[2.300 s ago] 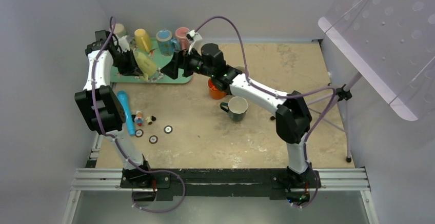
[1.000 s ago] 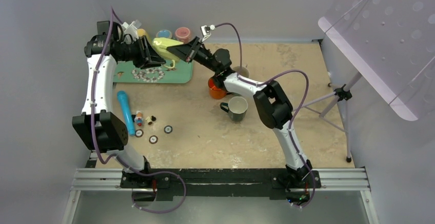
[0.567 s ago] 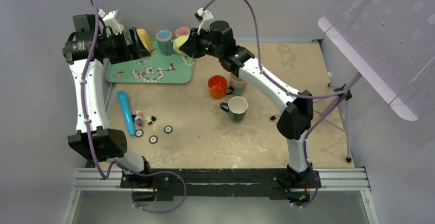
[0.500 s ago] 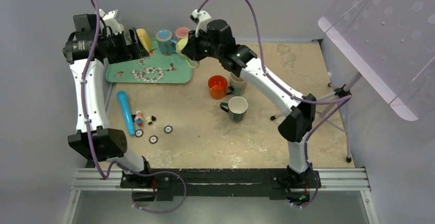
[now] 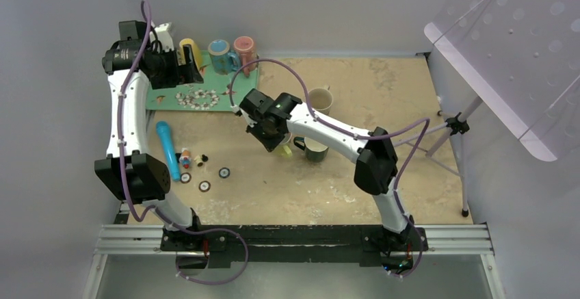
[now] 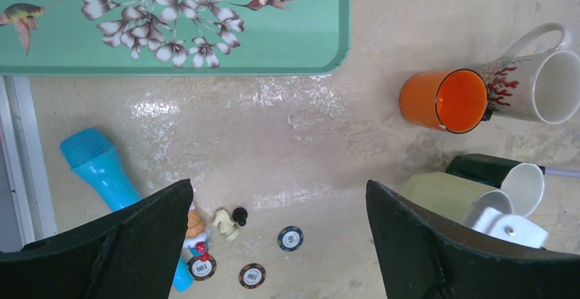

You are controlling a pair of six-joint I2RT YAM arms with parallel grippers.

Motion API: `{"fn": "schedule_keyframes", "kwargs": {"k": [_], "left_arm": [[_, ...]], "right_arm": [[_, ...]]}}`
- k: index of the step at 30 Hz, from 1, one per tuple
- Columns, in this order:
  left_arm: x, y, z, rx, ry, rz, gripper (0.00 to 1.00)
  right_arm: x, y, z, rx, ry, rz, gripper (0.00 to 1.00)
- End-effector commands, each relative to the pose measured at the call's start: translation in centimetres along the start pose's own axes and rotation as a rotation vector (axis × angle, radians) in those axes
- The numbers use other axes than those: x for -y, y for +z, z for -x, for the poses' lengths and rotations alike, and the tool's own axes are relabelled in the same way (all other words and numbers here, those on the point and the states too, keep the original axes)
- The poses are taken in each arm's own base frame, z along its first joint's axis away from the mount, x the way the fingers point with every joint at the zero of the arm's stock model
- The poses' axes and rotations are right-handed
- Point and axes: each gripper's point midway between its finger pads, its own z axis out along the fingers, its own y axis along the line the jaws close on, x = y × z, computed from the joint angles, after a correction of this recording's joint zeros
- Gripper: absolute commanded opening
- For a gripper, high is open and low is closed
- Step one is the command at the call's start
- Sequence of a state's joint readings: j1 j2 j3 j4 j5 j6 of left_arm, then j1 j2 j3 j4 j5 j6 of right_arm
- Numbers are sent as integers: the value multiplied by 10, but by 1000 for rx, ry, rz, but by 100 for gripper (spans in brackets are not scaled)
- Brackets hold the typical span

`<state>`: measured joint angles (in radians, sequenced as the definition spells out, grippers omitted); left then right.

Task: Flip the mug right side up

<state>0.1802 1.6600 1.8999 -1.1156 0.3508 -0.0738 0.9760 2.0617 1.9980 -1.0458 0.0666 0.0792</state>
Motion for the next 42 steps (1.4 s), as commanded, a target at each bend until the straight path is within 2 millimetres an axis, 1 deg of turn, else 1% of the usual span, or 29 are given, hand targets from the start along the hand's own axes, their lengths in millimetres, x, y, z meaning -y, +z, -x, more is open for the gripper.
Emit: {"fn": "schedule_keyframes", "kwargs": {"k": [1,4,6,9,11,12,13,15,17,18,19,20,21,22,25,26,28,29,30,31,32,33,34,35,36,37,38,41,42], "left_arm": [[-8,8,-4,-8,48,32,100],[-13,11,-7,-15,59,54,100],[-15,13,-8,-18,67,62,100],[-18,15,-8,-20,72,72,100],[-20,16,-8,-19,73,80,100],[-20,17,-8,-21,73,80,100],[-20,19,-8,-22,72,80,100],[-20,22,-8,-29,97,76,100],[-20,26,-7,-29,113,72,100],[-19,28,-6,-26,119,71,100],[-18,31,-4,-17,129,73,100],[-18,34,1,-2,145,81,100],[-17,39,4,8,164,92,100],[-14,45,7,13,185,105,100],[5,69,19,36,257,125,99],[10,79,24,46,274,132,98],[32,99,34,75,321,121,95],[44,109,43,104,342,99,91],[55,124,47,117,358,61,88],[68,137,52,136,379,9,85],[82,150,56,151,407,-52,83],[91,162,60,157,433,-93,80],[95,176,65,160,458,-111,74],[96,189,71,160,471,-109,67],[93,201,76,156,475,-96,62],[89,214,82,155,488,-79,59],[85,226,83,142,508,-65,60],[85,256,93,183,593,-60,62],[82,265,95,203,622,-38,60]], "right_arm": [[13,5,8,25,55,-56,0],[16,24,-9,-58,62,-84,0],[16,33,-17,-89,62,-87,0],[14,42,-21,-101,58,-76,0],[8,46,-21,-91,59,-46,0],[9,47,-21,-90,61,-47,0],[9,46,-21,-88,63,-47,7],[10,46,-20,-89,62,-51,33],[11,41,-15,-77,63,-63,48],[13,36,-11,-65,69,-69,52],[14,30,-7,-47,74,-73,60],[15,21,-1,-21,82,-77,83],[14,11,6,13,93,-72,93],[15,-1,14,52,105,-71,95],[20,-42,43,213,141,-81,96],[25,-56,52,271,155,-96,98],[36,-81,63,380,194,-141,98],[42,-89,66,426,212,-163,98],[49,-97,66,465,229,-184,98],[55,-111,66,514,250,-199,98],[60,-115,63,535,267,-212,98],[66,-119,60,555,286,-222,98],[74,-121,55,567,309,-236,98],[82,-123,50,573,332,-255,98],[89,-125,44,576,352,-272,98],[95,-127,39,576,371,-290,98],[100,-129,33,572,386,-305,98],[109,-133,24,572,410,-334,98],[111,-133,22,570,416,-340,98]]}}
